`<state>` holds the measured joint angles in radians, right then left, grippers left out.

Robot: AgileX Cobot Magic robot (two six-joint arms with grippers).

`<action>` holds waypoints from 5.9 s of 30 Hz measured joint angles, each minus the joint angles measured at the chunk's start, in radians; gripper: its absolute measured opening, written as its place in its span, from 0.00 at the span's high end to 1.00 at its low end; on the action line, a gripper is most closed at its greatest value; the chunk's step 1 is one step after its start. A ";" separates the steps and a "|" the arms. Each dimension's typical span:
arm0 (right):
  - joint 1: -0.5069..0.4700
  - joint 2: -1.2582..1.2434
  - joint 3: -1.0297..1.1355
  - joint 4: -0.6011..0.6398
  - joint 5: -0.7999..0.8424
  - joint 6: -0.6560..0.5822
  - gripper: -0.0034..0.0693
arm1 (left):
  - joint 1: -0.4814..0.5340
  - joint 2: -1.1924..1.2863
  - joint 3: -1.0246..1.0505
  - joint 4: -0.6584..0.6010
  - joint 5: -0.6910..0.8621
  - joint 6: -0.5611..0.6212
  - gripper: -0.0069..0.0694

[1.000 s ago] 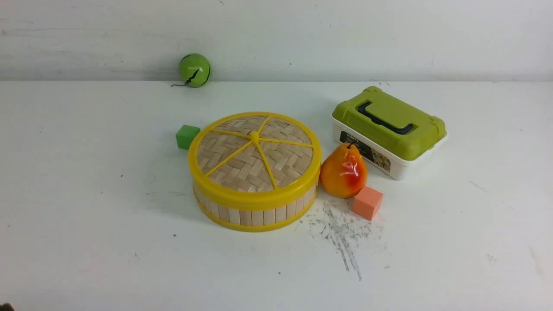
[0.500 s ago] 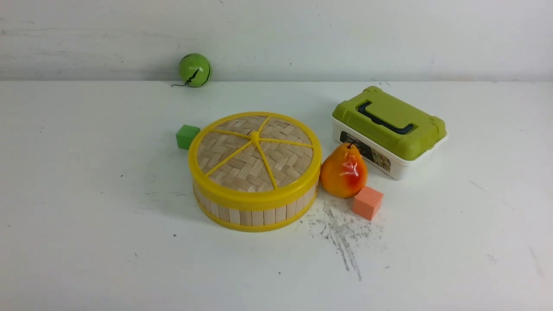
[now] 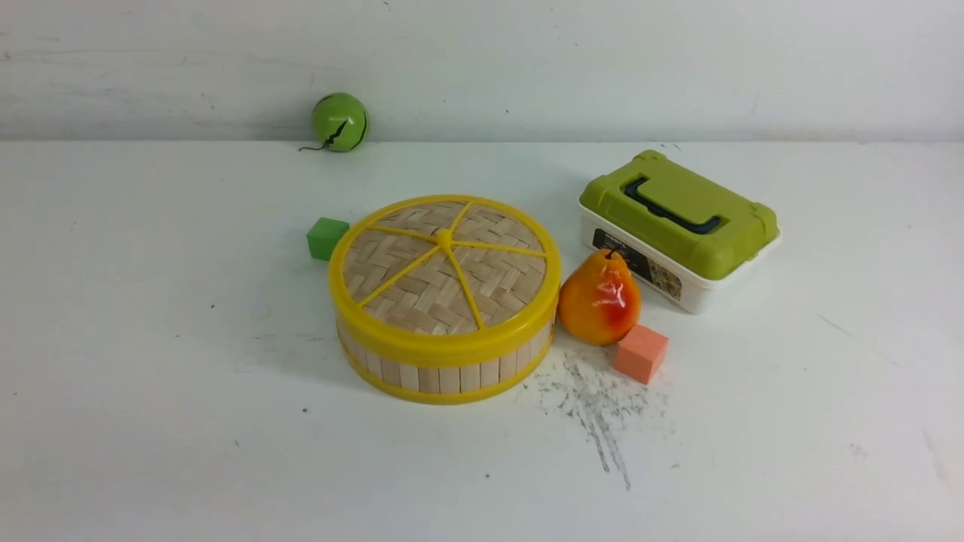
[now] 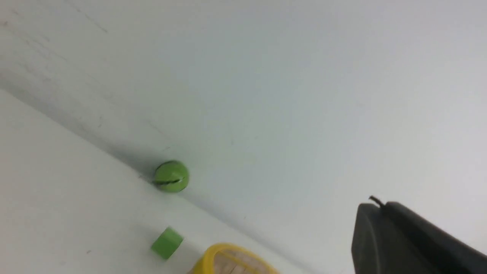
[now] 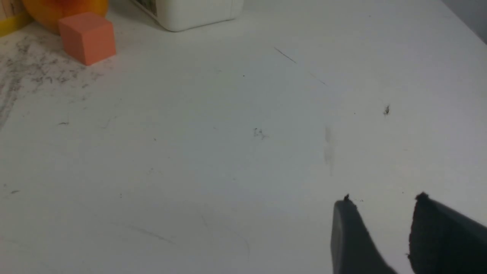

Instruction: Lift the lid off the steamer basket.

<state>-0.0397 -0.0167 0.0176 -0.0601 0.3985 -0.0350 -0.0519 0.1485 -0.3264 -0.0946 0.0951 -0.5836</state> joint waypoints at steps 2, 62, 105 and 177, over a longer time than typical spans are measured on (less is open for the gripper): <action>0.000 0.000 0.000 0.000 0.000 0.000 0.62 | 0.000 0.131 -0.115 0.025 0.142 0.025 0.93; 0.000 0.000 0.000 0.000 0.000 0.000 0.62 | -0.413 2.043 -1.743 0.188 0.859 0.320 0.48; 0.000 0.000 0.000 0.000 0.000 0.000 0.62 | -0.079 1.724 -1.186 0.470 0.557 0.088 0.76; 0.000 0.000 0.000 0.000 0.000 0.000 0.62 | -0.079 -0.158 0.350 0.245 0.053 0.248 0.92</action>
<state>-0.0397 -0.0167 0.0176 -0.0601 0.3985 -0.0350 -0.1308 -0.0096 0.0239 0.1508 0.1481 -0.3358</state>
